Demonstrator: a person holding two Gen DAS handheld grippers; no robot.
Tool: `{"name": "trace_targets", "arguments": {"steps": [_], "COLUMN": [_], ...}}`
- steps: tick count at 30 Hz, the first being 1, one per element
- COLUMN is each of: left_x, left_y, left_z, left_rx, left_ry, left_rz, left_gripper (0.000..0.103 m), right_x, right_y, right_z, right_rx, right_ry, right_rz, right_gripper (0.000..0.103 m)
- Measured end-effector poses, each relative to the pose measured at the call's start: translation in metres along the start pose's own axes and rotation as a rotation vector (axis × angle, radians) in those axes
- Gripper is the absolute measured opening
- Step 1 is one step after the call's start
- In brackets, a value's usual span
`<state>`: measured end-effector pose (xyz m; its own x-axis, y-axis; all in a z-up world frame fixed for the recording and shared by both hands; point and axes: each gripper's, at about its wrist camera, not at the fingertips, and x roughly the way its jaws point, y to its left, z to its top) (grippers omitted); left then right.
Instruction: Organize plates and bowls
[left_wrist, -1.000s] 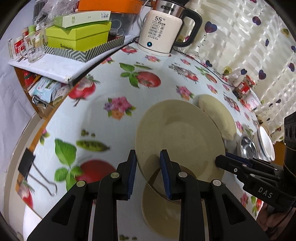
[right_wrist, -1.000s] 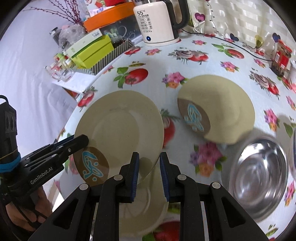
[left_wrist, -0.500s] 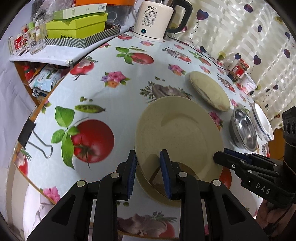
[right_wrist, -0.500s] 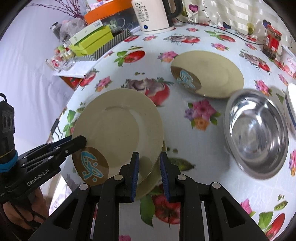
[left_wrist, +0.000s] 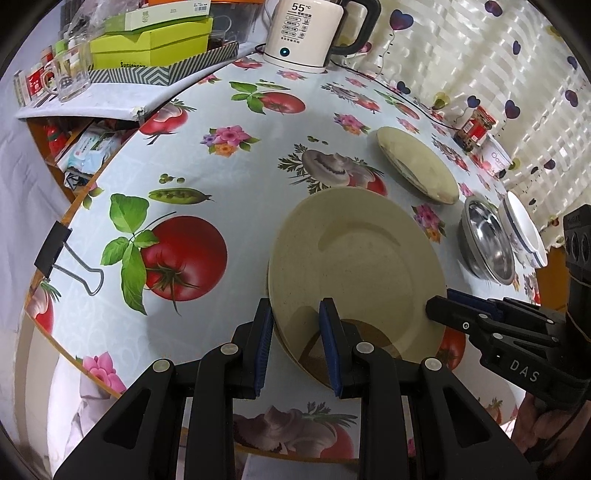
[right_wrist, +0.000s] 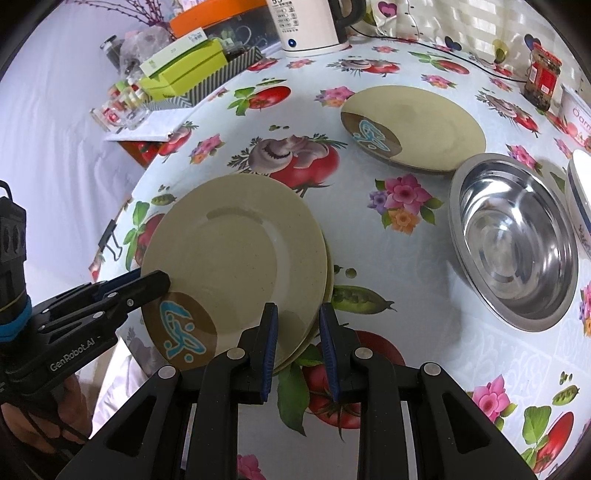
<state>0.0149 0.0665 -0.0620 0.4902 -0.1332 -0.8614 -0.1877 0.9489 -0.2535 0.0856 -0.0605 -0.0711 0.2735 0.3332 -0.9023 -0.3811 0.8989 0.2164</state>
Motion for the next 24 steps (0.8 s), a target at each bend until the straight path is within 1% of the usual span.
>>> {"name": "trace_targets", "arguments": {"steps": [18, 20, 22, 24], "left_x": [0.0038, 0.0029, 0.0005, -0.0016], "left_y": [0.0013, 0.0028, 0.0051, 0.0058], "left_z": [-0.0006, -0.0002, 0.0011, 0.0035], "left_rx": [0.015, 0.014, 0.008, 0.009], "left_ry": [0.0, -0.005, -0.016, -0.031], "left_rz": [0.008, 0.015, 0.003, 0.005], "left_gripper": [0.028, 0.028, 0.028, 0.028], "right_x": [0.0051, 0.0046, 0.0027, 0.0008], "right_y": [0.0006, 0.0008, 0.0016, 0.0018], "right_z": [0.0002, 0.0007, 0.0013, 0.0016], "right_rx": [-0.009, -0.011, -0.014, -0.018], "right_ry": [0.007, 0.004, -0.003, -0.007], "right_rz": [-0.008, -0.006, -0.001, -0.005], "right_gripper": [0.024, 0.024, 0.025, 0.025]}}
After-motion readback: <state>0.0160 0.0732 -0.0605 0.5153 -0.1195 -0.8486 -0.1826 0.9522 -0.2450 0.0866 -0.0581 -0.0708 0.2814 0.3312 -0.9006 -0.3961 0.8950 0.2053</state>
